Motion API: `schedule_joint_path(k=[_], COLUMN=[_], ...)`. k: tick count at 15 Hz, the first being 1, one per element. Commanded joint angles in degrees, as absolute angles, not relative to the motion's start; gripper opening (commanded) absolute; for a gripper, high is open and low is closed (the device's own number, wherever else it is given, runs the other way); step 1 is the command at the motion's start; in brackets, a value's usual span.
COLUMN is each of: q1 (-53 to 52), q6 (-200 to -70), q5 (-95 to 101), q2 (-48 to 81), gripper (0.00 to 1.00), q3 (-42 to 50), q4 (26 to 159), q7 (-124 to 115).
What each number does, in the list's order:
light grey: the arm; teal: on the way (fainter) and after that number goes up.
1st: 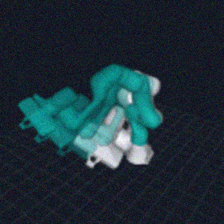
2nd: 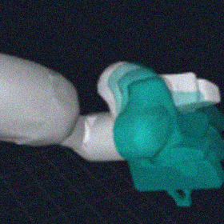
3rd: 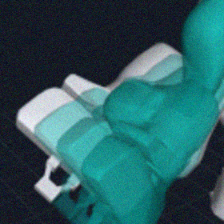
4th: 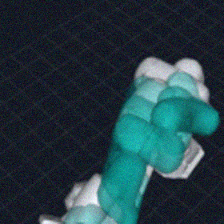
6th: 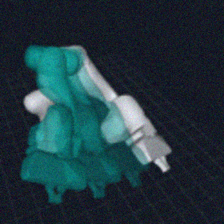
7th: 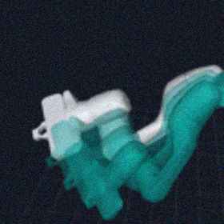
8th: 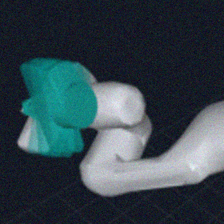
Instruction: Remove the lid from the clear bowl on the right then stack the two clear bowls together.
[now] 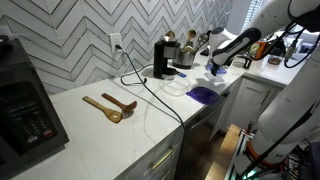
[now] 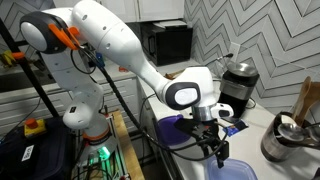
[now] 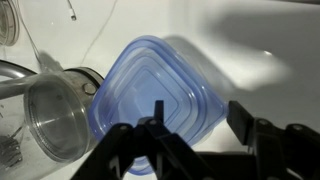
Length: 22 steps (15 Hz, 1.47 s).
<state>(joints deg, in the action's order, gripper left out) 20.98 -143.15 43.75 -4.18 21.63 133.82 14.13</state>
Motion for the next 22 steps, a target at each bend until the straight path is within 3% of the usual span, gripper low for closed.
schedule_joint_path(k=[1, 11, 22], q1=[21.62, 21.61, 21.62], q6=[-145.36, -145.65, -145.41], q5=[44.20, 44.02, 43.97], q2=[-3.65, -3.67, -3.65], gripper=[0.65, 0.51, 0.46], q3=[22.08, 22.10, 22.12], q4=[134.17, 134.35, 134.33], q7=[14.30, 14.57, 14.46])
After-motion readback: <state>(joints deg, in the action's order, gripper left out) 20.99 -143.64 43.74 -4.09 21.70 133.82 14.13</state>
